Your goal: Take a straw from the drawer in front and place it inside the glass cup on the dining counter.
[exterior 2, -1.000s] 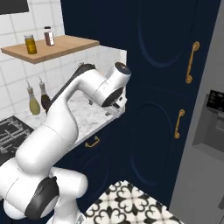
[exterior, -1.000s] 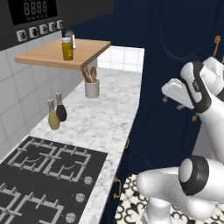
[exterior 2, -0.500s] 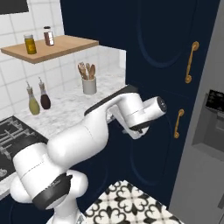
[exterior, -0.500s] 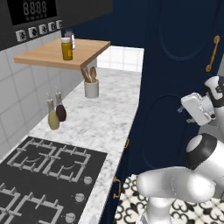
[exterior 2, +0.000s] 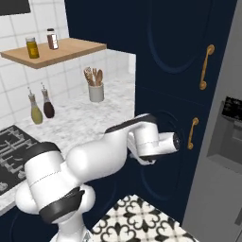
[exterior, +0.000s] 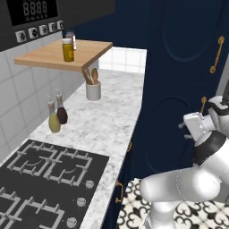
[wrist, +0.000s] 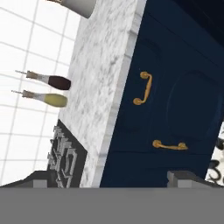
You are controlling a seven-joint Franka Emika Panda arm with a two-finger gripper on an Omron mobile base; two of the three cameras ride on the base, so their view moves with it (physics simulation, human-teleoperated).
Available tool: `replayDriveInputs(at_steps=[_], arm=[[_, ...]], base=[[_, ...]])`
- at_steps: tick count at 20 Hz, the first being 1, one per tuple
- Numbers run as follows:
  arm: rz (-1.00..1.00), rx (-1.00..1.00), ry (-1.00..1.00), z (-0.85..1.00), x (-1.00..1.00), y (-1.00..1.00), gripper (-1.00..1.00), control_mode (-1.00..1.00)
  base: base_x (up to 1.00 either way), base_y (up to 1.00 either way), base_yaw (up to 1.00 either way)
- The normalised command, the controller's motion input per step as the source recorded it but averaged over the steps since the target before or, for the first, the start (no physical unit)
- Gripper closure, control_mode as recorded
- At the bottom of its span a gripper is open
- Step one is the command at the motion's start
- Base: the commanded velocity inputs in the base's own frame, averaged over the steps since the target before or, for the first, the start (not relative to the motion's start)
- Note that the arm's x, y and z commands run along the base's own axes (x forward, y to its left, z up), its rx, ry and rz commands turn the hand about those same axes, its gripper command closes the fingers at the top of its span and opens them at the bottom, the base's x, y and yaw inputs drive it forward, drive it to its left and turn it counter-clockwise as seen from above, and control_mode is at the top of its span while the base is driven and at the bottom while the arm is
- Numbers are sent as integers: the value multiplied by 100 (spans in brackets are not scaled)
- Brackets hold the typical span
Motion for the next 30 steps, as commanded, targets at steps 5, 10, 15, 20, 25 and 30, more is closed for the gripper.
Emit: replayDriveInputs(at_steps=[5, 10, 15, 20, 25, 30], arm=[[0, 5, -13, -37, 0, 32, -100, -100], [0, 2, -13, -22, 6, 38, -100, -100], [0, 0, -3, -33, 0, 69, -100, -100], [0, 0, -1, -35, 1, 62, -100, -100], [0, 0, 0, -45, 14, 47, -100, -100], [0, 6, 0, -39, 40, 16, -100, -100]], base=[[0, 0, 0], [0, 0, 0], [0, 0, 0], [0, 0, 0], [0, 0, 0], [0, 0, 0]])
